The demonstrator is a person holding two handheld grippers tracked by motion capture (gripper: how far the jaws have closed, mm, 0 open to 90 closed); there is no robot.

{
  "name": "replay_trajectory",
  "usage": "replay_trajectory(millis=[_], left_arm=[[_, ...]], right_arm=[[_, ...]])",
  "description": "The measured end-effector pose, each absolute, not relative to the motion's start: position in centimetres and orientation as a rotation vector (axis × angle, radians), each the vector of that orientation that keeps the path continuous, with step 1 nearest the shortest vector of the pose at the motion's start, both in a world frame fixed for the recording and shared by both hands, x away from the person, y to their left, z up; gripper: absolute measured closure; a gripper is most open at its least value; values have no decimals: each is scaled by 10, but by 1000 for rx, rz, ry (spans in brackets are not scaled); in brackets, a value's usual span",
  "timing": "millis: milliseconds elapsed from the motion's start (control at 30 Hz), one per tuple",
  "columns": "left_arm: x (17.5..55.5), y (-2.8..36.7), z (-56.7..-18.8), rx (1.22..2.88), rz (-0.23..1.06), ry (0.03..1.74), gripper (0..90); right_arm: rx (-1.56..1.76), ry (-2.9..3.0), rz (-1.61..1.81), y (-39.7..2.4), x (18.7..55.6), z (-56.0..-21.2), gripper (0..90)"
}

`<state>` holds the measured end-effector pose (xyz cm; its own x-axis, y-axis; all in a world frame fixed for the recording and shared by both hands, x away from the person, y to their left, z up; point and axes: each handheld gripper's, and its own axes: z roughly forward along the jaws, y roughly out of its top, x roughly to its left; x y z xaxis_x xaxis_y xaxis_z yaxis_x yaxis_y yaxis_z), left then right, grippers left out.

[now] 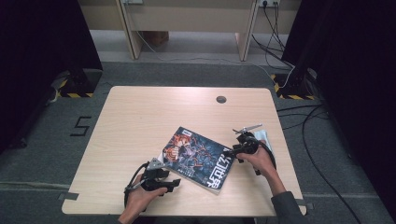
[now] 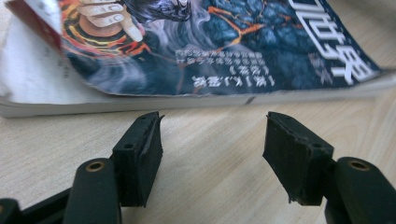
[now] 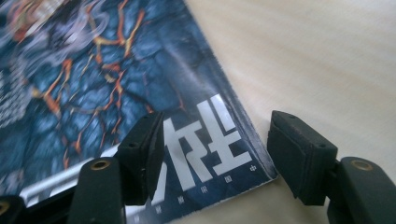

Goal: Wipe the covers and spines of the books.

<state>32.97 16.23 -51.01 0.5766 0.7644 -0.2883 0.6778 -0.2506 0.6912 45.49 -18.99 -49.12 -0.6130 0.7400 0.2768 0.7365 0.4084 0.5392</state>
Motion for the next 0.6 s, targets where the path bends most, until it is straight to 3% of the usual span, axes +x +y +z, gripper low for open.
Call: replay_trajectory(millis=[400, 600], left_arm=[[338, 164, -511, 1946, 139, 1193, 333], [350, 154, -512, 1953, 213, 1198, 328]], right_arm=[[1269, 2910, 1036, -187, 420, -490, 392], [1264, 2927, 1002, -176, 413, -488, 402]])
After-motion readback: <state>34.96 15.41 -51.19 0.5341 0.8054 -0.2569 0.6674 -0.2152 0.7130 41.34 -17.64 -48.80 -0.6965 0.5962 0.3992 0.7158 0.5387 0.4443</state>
